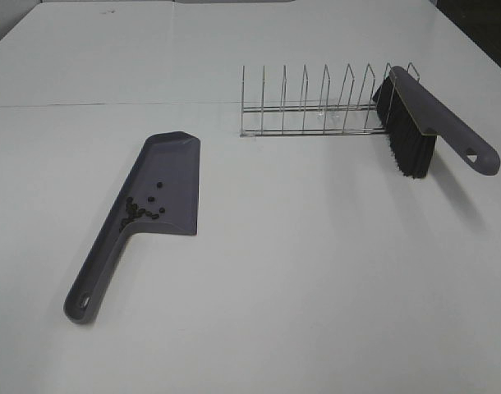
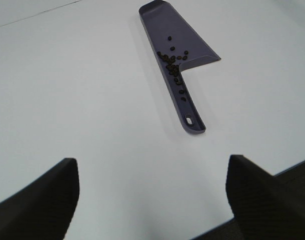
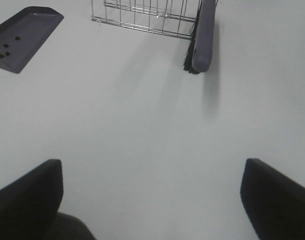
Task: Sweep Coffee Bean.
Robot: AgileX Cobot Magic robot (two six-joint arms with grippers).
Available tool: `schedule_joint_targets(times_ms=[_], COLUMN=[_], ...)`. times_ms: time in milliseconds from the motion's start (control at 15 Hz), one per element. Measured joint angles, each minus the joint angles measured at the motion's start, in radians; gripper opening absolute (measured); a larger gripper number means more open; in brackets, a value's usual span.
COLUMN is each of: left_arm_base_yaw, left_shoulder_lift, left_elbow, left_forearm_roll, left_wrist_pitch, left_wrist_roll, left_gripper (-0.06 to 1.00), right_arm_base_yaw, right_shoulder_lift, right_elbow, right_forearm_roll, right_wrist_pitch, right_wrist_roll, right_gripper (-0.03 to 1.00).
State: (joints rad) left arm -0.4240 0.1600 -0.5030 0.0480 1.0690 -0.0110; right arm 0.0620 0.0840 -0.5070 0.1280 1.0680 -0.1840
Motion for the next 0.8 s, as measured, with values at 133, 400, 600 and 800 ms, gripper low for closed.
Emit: schedule_joint_targets(times_ms=[133,400,600,800], left_arm_base_yaw=[0.000,0.000,0.000,0.000], left_shoulder_lift=[0.000,0.000,0.000,0.000], left_elbow=[0.003,0.003,0.003,0.003], left_forearm_roll=[0.000,0.000,0.000,0.000], left_wrist_pitch=[0.000,0.000,0.000,0.000], left_wrist_roll=[0.002,0.011,0.011,0.011], left_gripper=[0.74,0.74,0.74,0.74], right_arm_base_yaw=[0.000,0.000,0.000,0.000], right_shoulder_lift=[0.000,0.000,0.000,0.000], right_elbow=[0.000,0.000,0.000,0.000], right_forearm_roll=[0.017,0.019,0.019,0.019], right_wrist_pitch=[0.001,0.001,0.001,0.001], right_wrist_roll=[-0.022,-0.032,-0.032,-0.032], right_gripper=[0.81,0.81,0.81,0.80])
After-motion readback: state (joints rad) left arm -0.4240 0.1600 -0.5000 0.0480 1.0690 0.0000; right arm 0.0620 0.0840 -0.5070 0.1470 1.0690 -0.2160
